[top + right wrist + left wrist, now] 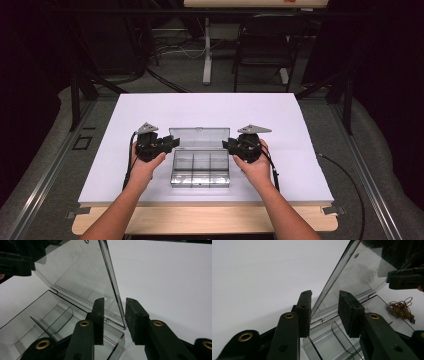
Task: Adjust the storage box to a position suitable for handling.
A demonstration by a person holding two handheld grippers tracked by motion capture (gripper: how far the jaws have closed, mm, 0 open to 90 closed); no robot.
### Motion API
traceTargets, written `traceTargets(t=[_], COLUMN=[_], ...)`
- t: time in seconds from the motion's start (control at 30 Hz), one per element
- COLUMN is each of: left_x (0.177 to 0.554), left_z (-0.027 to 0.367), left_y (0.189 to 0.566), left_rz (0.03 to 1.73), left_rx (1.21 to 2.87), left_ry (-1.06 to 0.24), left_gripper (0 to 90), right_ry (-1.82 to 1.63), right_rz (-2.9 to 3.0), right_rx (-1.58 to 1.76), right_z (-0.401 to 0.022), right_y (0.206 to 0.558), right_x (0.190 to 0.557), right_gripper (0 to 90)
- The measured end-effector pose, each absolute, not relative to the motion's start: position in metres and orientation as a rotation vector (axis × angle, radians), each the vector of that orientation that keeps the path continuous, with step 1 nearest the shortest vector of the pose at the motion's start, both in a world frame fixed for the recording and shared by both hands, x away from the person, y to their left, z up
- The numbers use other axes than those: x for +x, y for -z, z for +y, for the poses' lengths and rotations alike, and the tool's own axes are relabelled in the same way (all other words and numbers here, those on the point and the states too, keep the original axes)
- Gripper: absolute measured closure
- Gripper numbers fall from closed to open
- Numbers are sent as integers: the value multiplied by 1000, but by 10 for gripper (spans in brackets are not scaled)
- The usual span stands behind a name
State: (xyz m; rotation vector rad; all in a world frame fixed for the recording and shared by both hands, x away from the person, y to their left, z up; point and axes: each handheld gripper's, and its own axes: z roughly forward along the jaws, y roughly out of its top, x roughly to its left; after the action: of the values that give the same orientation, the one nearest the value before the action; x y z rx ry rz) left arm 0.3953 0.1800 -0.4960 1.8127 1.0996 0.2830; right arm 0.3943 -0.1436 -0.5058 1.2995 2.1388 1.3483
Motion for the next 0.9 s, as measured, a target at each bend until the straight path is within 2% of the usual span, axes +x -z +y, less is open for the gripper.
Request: traceTargets(t=[0.9], left_x=[400], left_z=[179], left_y=[503], left_rz=[1119], left_rx=[1813], left_ry=[-271], left_gripper=[632], right_ry=[-1348], right_rz=[2137], right_rx=[1305], right_z=[-141], right_y=[504], right_x=[400], right_gripper=[689])
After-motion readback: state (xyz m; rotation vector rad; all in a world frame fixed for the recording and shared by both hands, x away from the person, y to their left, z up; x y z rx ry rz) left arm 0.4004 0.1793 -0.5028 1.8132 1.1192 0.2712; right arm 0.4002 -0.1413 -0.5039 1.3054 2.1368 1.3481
